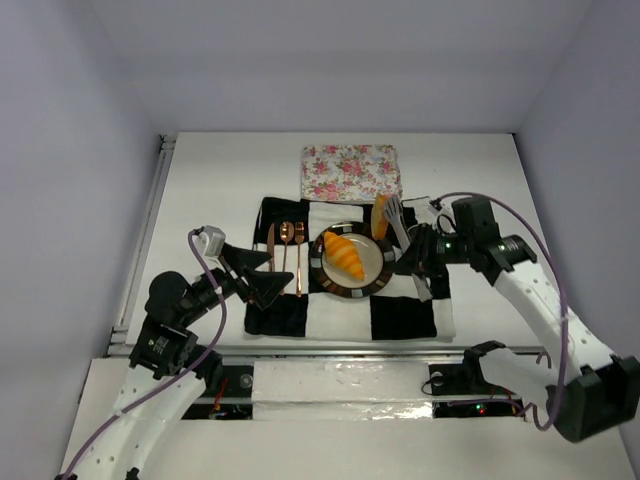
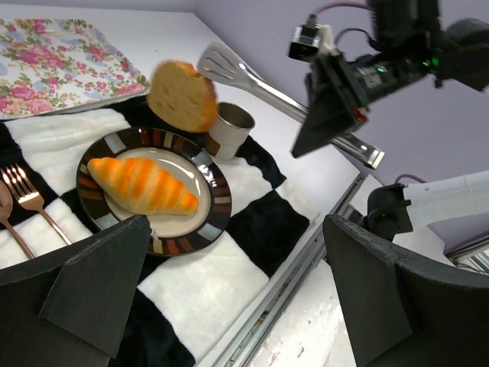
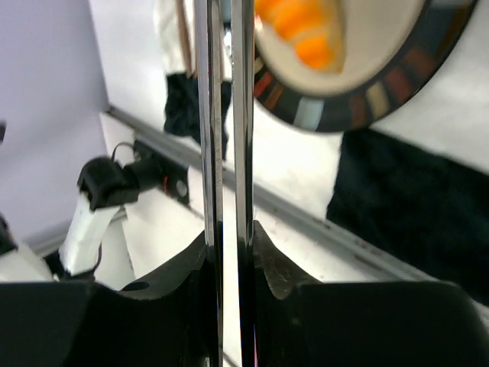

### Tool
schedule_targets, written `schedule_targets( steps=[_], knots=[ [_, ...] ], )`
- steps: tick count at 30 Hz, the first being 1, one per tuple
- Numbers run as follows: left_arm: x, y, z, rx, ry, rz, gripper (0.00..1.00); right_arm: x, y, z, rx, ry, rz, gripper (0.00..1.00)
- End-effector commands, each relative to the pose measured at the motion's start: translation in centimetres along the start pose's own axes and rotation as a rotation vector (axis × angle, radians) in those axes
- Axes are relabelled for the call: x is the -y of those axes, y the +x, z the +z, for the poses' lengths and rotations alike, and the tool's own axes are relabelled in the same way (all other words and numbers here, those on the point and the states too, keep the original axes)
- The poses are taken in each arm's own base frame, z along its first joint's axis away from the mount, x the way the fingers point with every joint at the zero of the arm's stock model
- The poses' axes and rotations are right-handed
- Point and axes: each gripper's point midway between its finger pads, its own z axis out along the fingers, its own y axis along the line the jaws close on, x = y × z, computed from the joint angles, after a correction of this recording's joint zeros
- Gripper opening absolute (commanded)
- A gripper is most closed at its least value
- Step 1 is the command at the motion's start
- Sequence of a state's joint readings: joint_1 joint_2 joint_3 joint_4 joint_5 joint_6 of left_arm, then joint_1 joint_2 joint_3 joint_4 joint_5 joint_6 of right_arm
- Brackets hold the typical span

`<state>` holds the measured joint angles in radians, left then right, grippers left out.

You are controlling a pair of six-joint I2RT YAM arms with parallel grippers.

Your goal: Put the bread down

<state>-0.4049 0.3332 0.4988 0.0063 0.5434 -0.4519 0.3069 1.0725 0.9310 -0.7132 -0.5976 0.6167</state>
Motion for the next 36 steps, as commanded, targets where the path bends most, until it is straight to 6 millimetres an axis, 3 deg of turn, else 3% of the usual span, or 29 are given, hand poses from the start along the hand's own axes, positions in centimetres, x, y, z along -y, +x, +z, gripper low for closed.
schedule_targets(
  steps=[1, 4, 8, 13, 16, 23, 29, 33, 36],
  knots=[
    [-0.1, -0.5, 0.4, 0.013, 0.005, 0.021, 0.96, -1.6, 2.8, -1.6, -0.033, -0.086, -0.008, 0.12],
    [-0.2, -0.4, 0.5, 0.006, 0.003, 0.017, 0.96, -2.0, 5.6, -2.5, -0.07, -0.133, -0.004, 0.12],
    [-0.7, -0.6, 0.6, 0.011, -0.015, 0.015, 0.96, -2.1, 7.1, -3.2, -0.08, -0.15, -0.011, 0.12],
    [-1.0, -0.6, 0.6, 0.011, -0.026, 0.011, 0.96, -0.2, 9.4, -1.5, -0.143, -0.129, 0.012, 0.12],
    [-1.1, -0.6, 0.7, 0.008, -0.029, 0.009, 0.96, 1.4, 9.6, -0.4, -0.138, -0.092, 0.039, 0.12],
    [-1.2, -0.3, 0.8, -0.003, -0.028, 0.003, 0.96, 4.2, 9.1, 0.7, -0.087, 0.023, 0.048, 0.2],
    [-1.1, -0.3, 0.8, -0.004, -0.024, 0.004, 0.96, 2.5, 7.2, -0.8, -0.017, 0.028, -0.013, 0.51],
    [-1.1, -0.3, 0.8, -0.005, -0.022, 0.004, 0.96, 1.7, 6.0, -1.7, 0.021, 0.051, -0.047, 0.53],
    [-1.0, -0.3, 0.8, -0.004, -0.018, 0.006, 0.96, 1.5, 5.4, -2.1, 0.039, 0.068, -0.065, 0.5]
  ],
)
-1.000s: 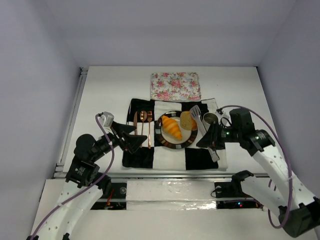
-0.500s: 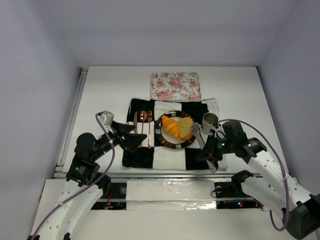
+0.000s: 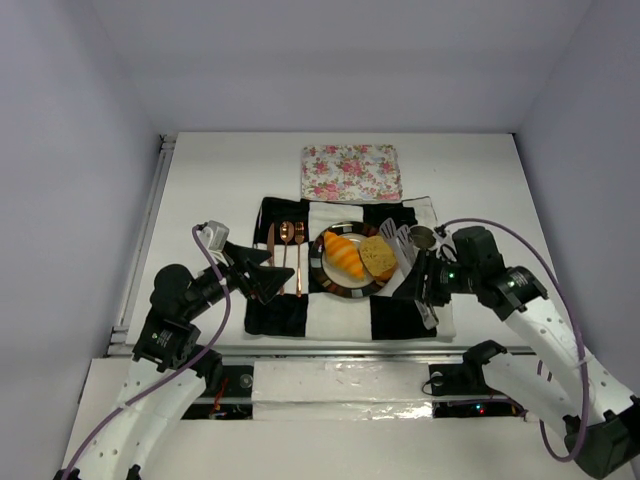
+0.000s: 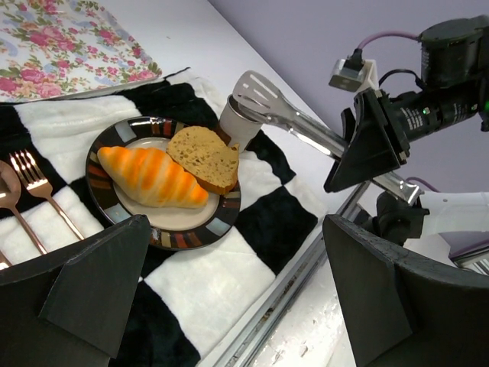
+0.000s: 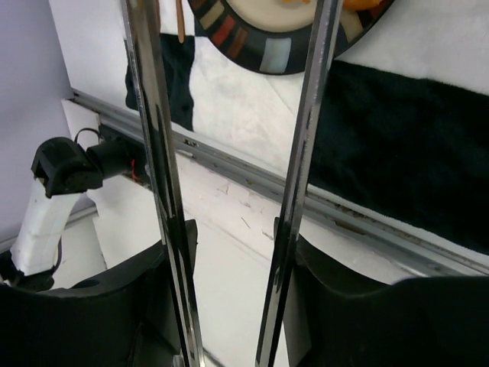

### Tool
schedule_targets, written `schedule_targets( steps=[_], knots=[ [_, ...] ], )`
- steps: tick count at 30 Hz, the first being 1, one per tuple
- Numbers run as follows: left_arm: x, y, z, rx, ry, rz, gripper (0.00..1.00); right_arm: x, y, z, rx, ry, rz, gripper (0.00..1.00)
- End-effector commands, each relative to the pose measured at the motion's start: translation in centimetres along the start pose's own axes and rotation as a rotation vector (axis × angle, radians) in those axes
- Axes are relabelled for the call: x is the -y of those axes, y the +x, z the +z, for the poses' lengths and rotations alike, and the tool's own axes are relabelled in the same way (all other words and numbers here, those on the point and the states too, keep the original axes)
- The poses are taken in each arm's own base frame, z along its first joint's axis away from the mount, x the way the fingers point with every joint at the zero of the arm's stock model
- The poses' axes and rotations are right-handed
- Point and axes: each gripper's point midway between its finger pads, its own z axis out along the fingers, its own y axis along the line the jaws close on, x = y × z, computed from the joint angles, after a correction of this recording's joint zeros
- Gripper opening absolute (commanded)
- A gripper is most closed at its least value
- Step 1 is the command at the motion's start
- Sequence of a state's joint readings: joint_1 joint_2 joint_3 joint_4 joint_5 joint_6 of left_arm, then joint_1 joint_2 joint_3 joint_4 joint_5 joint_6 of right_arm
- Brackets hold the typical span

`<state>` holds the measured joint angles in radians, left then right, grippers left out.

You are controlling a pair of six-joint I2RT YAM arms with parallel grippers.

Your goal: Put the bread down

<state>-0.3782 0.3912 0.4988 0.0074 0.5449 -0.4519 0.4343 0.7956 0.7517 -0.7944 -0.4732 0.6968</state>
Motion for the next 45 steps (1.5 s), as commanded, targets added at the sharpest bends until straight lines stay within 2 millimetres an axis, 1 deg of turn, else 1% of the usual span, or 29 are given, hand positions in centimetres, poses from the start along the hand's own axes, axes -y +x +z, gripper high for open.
schedule_targets(
  steps=[1, 4, 5, 7, 8, 10, 11, 12, 13, 15, 16, 17, 18, 19, 20, 22, 23, 24, 26, 28, 29, 30, 32, 33, 35, 36, 37, 39, 45],
  knots=[
    [0.6, -0.8, 0.1, 0.027, 0.029, 0.033, 0.96, -0.8, -1.3, -0.8, 0.048, 0.014, -0.056, 0.49],
    [0.6, -0.9, 0.0, 0.028, 0.032, 0.034, 0.96, -2.2, -3.7, -1.5, 0.132, 0.006, -0.083, 0.45],
    [0.6, -0.9, 0.0, 0.028, 0.032, 0.034, 0.96, -2.8, -5.3, -1.7, 0.178, 0.026, -0.093, 0.43],
    [0.7, -0.9, 0.0, 0.028, 0.035, 0.035, 0.96, -3.5, -7.8, -1.8, 0.242, 0.052, -0.131, 0.42],
    [0.7, -0.9, 0.0, 0.028, 0.035, 0.035, 0.96, -3.7, -10.0, -1.5, 0.277, 0.099, -0.141, 0.42],
    [0.8, -0.9, 0.0, 0.029, 0.039, 0.038, 0.96, -3.2, -13.0, -1.0, 0.329, 0.164, -0.168, 0.42],
    [0.8, -0.9, -0.1, 0.03, 0.039, 0.037, 0.96, -2.5, -14.8, -0.9, 0.362, 0.214, -0.165, 0.42],
    [0.9, -0.9, -0.1, 0.033, 0.042, 0.04, 0.96, -1.7, -16.7, 0.2, 0.354, 0.257, -0.152, 0.41],
    [1.1, -1.1, -0.3, 0.042, 0.045, 0.045, 0.96, -0.3, -18.7, 0.1, 0.382, 0.299, -0.143, 0.41],
    [1.1, -1.2, -0.4, 0.05, 0.044, 0.05, 0.96, 2.1, -21.7, 0.2, 0.41, 0.371, -0.105, 0.41],
    [1.3, -1.4, -0.6, 0.06, 0.05, 0.054, 0.96, 3.6, -23.6, 0.9, 0.407, 0.411, -0.082, 0.41],
    [1.4, -1.5, -0.6, 0.063, 0.052, 0.057, 0.96, 5.8, -25.4, 0.1, 0.437, 0.45, -0.028, 0.41],
    [1.4, -1.5, -0.7, 0.066, 0.052, 0.058, 0.96, 7.1, -26.5, 0.0, 0.445, 0.471, 0.0, 0.41],
    [1.5, -1.6, -0.7, 0.069, 0.051, 0.061, 0.96, 8.8, -27.8, 0.5, 0.434, 0.502, 0.028, 0.41],
    [1.5, -1.6, -0.8, 0.07, 0.05, 0.06, 0.96, 11.1, -29.1, -0.5, 0.454, 0.548, 0.077, 0.41],
    [1.6, -1.6, -0.9, 0.074, 0.054, 0.066, 0.96, 13.7, -30.1, -0.8, 0.435, 0.604, 0.093, 0.41],
    [1.8, -1.8, -1.0, 0.08, 0.059, 0.07, 0.96, 16.6, -30.8, -1.5, 0.419, 0.693, 0.109, 0.41],
    [1.8, -1.8, -1.0, 0.081, 0.06, 0.069, 0.96, 17.6, -31.3, -1.5, 0.42, 0.719, 0.122, 0.42],
    [1.9, -1.9, -1.1, 0.087, 0.063, 0.075, 0.96, 20.3, -31.3, -1.6, 0.363, 0.805, 0.089, 0.42],
    [2.0, -1.9, -1.2, 0.092, 0.066, 0.078, 0.96, 22.8, -31.2, -2.7, 0.348, 0.869, 0.09, 0.42],
    [2.1, -2.0, -1.3, 0.094, 0.067, 0.079, 0.96, 23.3, -31.1, -2.4, 0.33, 0.875, 0.078, 0.43],
    [2.0, -2.0, -1.3, 0.095, 0.066, 0.079, 0.96, 24.4, -30.8, -2.4, 0.312, 0.896, 0.076, 0.43],
    [2.0, -1.9, -1.3, 0.093, 0.066, 0.079, 0.96, 25.0, -31.0, -2.1, 0.298, 0.905, 0.029, 0.44],
    [2.0, -2.0, -1.3, 0.097, 0.065, 0.081, 0.96, 25.5, -30.9, -1.5, 0.275, 0.899, 0.025, 0.44],
    [2.0, -2.0, -1.3, 0.095, 0.066, 0.081, 0.96, 25.8, -31.5, -1.2, 0.263, 0.902, 0.006, 0.45],
    [2.0, -2.0, -1.3, 0.094, 0.065, 0.078, 0.96, 26.2, -31.4, -0.6, 0.241, 0.897, 0.007, 0.46],
    [2.0, -2.0, -1.2, 0.093, 0.064, 0.079, 0.96, 26.2, -32.0, -0.6, 0.248, 0.894, -0.005, 0.47],
    [2.0, -2.0, -1.2, 0.094, 0.063, 0.079, 0.96, 26.5, -32.3, -0.3, 0.243, 0.895, -0.013, 0.49],
    [1.8, -1.9, -1.1, 0.089, 0.059, 0.074, 0.96, 27.7, -32.5, 0.5, 0.224, 0.915, -0.004, 0.6]
  ],
)
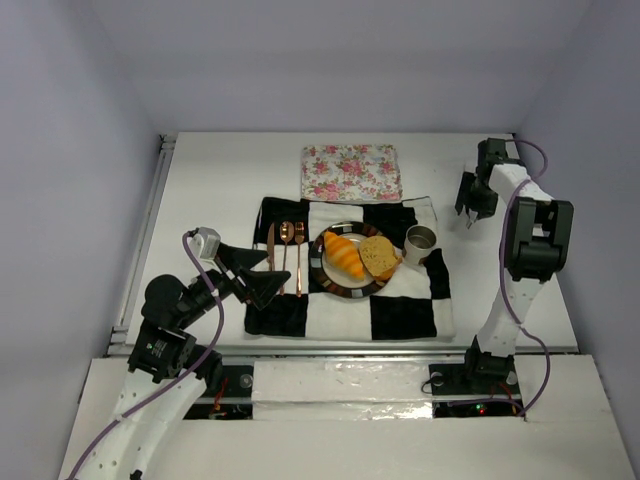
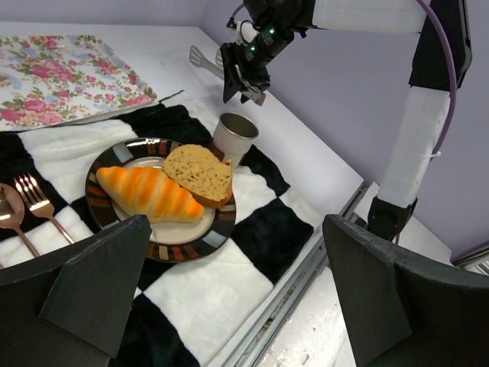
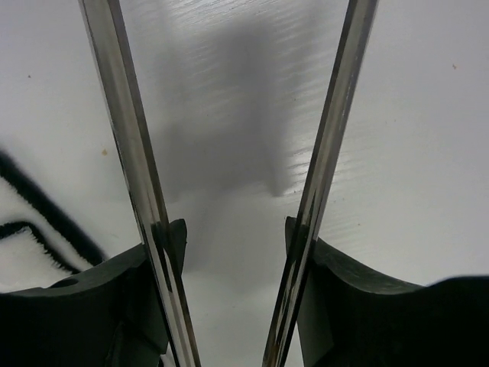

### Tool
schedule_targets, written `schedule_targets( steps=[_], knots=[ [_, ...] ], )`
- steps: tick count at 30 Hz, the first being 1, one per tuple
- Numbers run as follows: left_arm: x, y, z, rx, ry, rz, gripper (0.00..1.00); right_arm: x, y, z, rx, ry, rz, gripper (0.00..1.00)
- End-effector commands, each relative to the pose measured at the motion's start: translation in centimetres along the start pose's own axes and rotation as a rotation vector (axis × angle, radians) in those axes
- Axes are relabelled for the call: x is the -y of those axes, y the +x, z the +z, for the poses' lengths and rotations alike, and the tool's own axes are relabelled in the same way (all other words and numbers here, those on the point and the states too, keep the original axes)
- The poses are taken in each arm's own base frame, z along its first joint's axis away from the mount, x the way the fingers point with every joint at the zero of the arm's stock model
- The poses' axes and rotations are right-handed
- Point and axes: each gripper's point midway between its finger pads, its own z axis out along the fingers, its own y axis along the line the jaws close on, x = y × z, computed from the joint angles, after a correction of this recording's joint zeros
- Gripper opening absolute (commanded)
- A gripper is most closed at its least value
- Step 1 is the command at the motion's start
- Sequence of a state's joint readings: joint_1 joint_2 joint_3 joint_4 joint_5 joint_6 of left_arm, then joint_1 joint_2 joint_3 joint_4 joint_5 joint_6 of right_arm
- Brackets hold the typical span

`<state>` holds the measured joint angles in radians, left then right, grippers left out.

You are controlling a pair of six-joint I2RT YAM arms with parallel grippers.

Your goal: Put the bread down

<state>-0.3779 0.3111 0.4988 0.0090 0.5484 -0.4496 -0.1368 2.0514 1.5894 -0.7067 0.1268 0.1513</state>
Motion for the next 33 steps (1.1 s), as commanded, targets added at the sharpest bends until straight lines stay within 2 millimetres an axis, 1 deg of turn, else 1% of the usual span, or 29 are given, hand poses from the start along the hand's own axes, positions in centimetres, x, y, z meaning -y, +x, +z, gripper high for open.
schedule_targets(
  steps=[1, 6, 8, 12, 15, 16, 19, 20, 22, 23, 24, 25, 26, 27, 28, 29, 30, 31, 32, 33],
  knots=[
    [0.3, -0.7, 0.1, 0.025, 0.018, 0.03, 0.96, 0.2, -2.3, -0.1, 0.061, 0.025, -0.013, 0.62],
    [0.1, -0.7, 0.2, 0.024, 0.006, 0.027, 0.96, 0.2, -2.5, 0.3, 0.066, 0.033, 0.006, 0.64],
    [0.0, -0.8, 0.2, 0.024, 0.003, 0.027, 0.96, 0.0, -3.0, -0.1, 0.096, 0.016, 0.018, 0.68],
    [-0.1, -0.7, 0.2, 0.022, -0.003, 0.024, 0.96, -0.3, -3.5, -0.5, 0.112, 0.003, 0.031, 0.73],
    [-0.2, -0.7, 0.3, 0.02, -0.009, 0.021, 0.96, -0.7, -4.4, -1.7, 0.141, -0.024, 0.057, 0.8],
    [-0.3, -0.6, 0.3, 0.019, -0.01, 0.021, 0.96, -0.8, -4.9, -2.4, 0.161, -0.032, 0.069, 0.83],
    [-0.3, -0.7, 0.3, 0.019, -0.012, 0.02, 0.96, -1.0, -5.9, -4.0, 0.197, -0.048, 0.096, 0.87],
    [-0.3, -0.6, 0.3, 0.018, -0.014, 0.019, 0.96, -1.1, -6.7, -5.4, 0.232, -0.062, 0.125, 0.87],
    [-0.4, -0.7, 0.3, 0.02, -0.02, 0.02, 0.96, -1.3, -7.8, -7.4, 0.282, -0.082, 0.167, 0.87],
    [-0.4, -0.7, 0.3, 0.023, -0.022, 0.022, 0.96, -1.6, -8.6, -8.7, 0.326, -0.109, 0.214, 0.87],
    [-0.5, -0.8, 0.2, 0.026, -0.029, 0.021, 0.96, -1.8, -8.9, -11.6, 0.383, -0.154, 0.237, 0.87],
    [-0.5, -0.9, 0.1, 0.031, -0.03, 0.024, 0.96, -2.7, -9.6, -13.5, 0.447, -0.209, 0.281, 0.83],
    [-0.5, -1.0, 0.1, 0.036, -0.036, 0.023, 0.96, -3.4, -9.5, -15.4, 0.486, -0.259, 0.302, 0.8],
    [-0.7, -1.2, 0.1, 0.044, -0.047, 0.022, 0.96, -4.1, -7.9, -18.6, 0.524, -0.356, 0.311, 0.74],
    [-0.7, -1.3, 0.0, 0.052, -0.053, 0.023, 0.96, -4.6, -7.1, -20.4, 0.55, -0.424, 0.326, 0.4],
    [-0.9, -1.4, 0.0, 0.055, -0.062, 0.02, 0.97, -5.7, -7.0, -23.0, 0.612, -0.528, 0.361, 0.17],
    [-1.0, -1.6, -0.1, 0.066, -0.077, 0.021, 0.97, -6.5, -5.4, -28.5, 0.692, -0.677, 0.337, 0.0],
    [-1.1, -1.7, -0.1, 0.07, -0.084, 0.021, 0.97, -7.0, -2.6, -27.6, 0.653, -0.73, 0.344, 0.0],
    [-1.2, -1.8, -0.1, 0.072, -0.091, 0.022, 0.98, -7.6, -1.8, -29.8, 0.695, -0.825, 0.358, 0.0],
    [-1.5, -2.2, -0.2, 0.089, -0.11, 0.027, 0.98, -8.6, 0.1, -31.6, 0.689, -0.924, 0.32, 0.0]
  ],
)
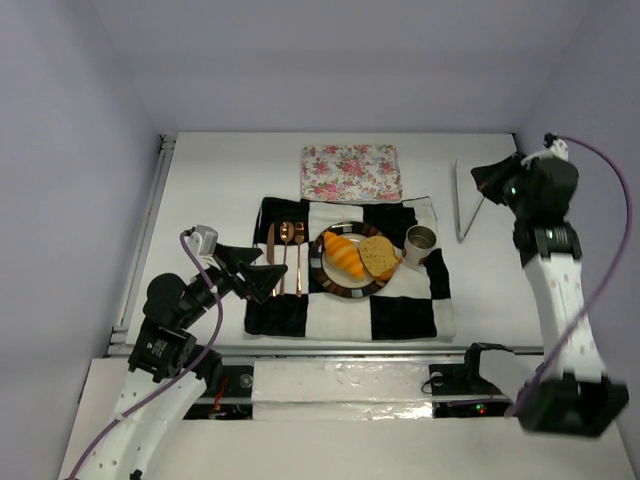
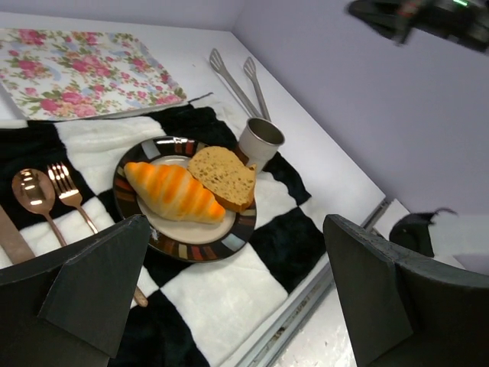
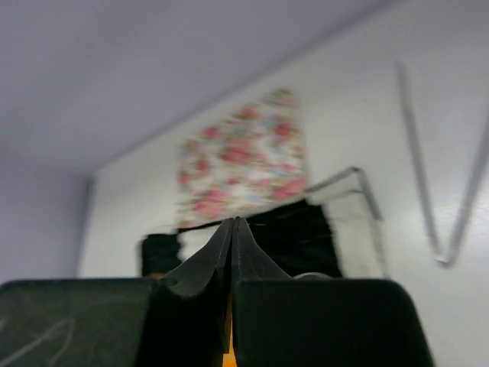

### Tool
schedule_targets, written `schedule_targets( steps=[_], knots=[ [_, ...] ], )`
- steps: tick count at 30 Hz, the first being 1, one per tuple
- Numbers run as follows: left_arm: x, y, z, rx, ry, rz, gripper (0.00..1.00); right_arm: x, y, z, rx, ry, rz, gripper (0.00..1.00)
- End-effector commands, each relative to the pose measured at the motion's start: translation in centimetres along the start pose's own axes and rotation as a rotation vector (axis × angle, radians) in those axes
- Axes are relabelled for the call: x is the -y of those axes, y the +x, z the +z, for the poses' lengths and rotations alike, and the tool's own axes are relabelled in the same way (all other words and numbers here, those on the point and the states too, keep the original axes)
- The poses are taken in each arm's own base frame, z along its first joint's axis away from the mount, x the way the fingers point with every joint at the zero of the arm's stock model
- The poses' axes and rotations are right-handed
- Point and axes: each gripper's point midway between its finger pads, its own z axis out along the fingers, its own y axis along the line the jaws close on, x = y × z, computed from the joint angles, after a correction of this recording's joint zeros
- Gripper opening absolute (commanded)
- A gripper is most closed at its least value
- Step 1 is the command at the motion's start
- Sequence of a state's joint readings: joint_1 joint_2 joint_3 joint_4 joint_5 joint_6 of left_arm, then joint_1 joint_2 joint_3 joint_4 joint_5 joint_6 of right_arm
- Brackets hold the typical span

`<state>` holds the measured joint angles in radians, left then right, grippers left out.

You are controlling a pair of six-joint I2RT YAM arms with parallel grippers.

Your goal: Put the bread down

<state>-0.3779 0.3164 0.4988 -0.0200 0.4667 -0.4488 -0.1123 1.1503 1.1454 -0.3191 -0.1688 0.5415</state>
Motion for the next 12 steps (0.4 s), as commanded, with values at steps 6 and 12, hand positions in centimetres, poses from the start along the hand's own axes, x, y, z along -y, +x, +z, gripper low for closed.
schedule_targets(
  steps=[6, 12],
  knots=[
    [-0.5, -2.2, -0.2, 0.086, -0.051, 0.03, 0.98, -8.7, 6.6, -11.9, -0.095, -0.567, 0.059, 0.0],
    [-1.5, -1.3, 0.6, 0.048, -0.083, 0.006, 0.96, -8.6, 10.7, -13.4, -0.234, -0.597, 0.034, 0.0]
  ],
)
